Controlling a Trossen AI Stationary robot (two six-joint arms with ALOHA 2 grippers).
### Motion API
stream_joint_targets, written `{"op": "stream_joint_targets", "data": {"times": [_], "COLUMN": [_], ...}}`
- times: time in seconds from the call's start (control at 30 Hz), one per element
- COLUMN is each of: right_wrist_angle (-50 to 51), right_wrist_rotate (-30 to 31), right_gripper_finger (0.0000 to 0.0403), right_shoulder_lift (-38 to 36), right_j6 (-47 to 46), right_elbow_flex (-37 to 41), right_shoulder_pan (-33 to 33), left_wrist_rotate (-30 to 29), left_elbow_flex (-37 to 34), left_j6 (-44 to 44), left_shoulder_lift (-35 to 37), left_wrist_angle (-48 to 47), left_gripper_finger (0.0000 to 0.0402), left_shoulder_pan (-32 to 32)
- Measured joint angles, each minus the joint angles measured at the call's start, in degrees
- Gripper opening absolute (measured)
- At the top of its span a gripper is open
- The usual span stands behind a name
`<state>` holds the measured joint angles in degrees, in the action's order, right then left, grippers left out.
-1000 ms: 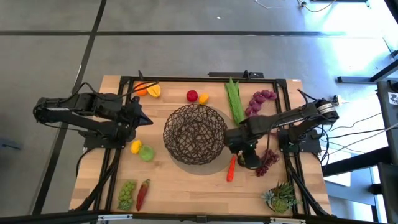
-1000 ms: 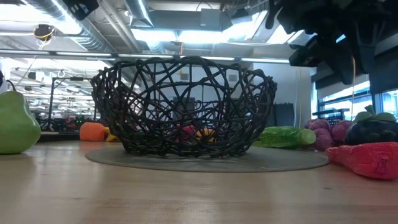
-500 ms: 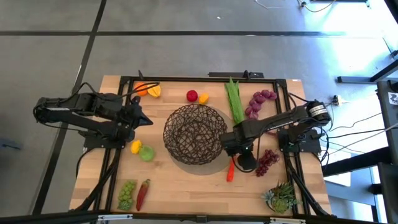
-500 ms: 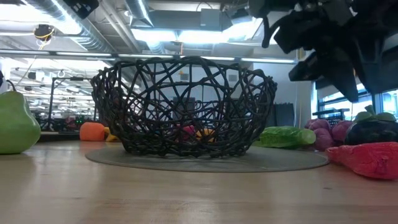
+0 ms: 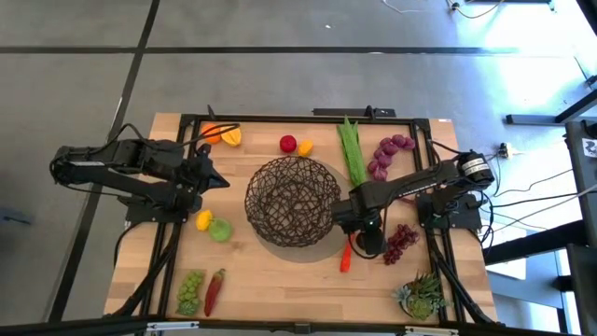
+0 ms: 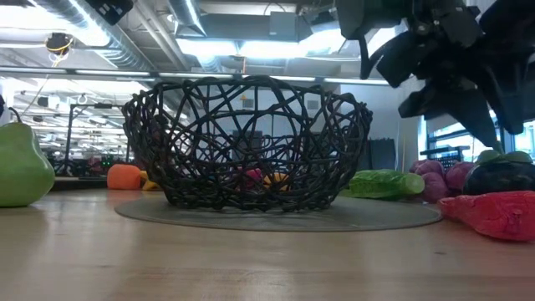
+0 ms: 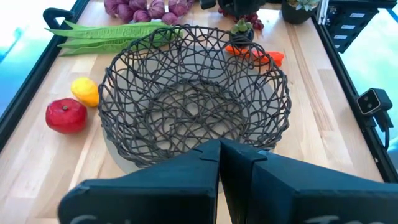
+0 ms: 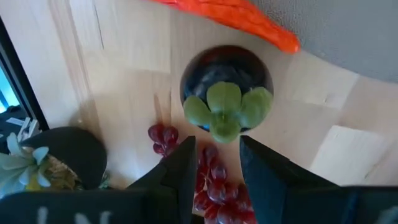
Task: Build produce basket
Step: Put the mangosteen into the wire basket
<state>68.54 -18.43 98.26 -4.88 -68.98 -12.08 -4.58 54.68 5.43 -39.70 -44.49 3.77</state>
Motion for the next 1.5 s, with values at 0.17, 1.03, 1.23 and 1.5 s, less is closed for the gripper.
{"op": "stream_joint_targets", "data": {"times": [0.17, 1.03, 1.23, 1.5], "right_wrist_angle": [-1.0, -2.0, -2.0, -2.0], "right_wrist_rotate": [-0.2, -0.1, 0.6, 0.8], "right_gripper_finger": [0.0117, 0.0117, 0.0117, 0.0117], "right_shoulder_lift": [0.0, 0.0, 0.0, 0.0], "right_j6": [0.7, 0.9, 0.9, 0.9], "right_elbow_flex": [0.1, 0.1, 0.1, 0.1], "right_shoulder_pan": [0.0, 0.0, 0.0, 0.0], "left_wrist_rotate": [0.0, 0.0, 0.0, 0.0], "left_elbow_flex": [0.0, 0.0, 0.0, 0.0], "left_j6": [0.0, 0.1, 0.1, 0.1], "left_shoulder_lift": [0.0, 0.0, 0.0, 0.0], "left_wrist_angle": [0.2, 0.4, 0.4, 0.4], "left_gripper_finger": [0.0000, 0.0000, 0.0000, 0.0000], "left_shoulder_pan": [0.0, 0.0, 0.0, 0.0]}}
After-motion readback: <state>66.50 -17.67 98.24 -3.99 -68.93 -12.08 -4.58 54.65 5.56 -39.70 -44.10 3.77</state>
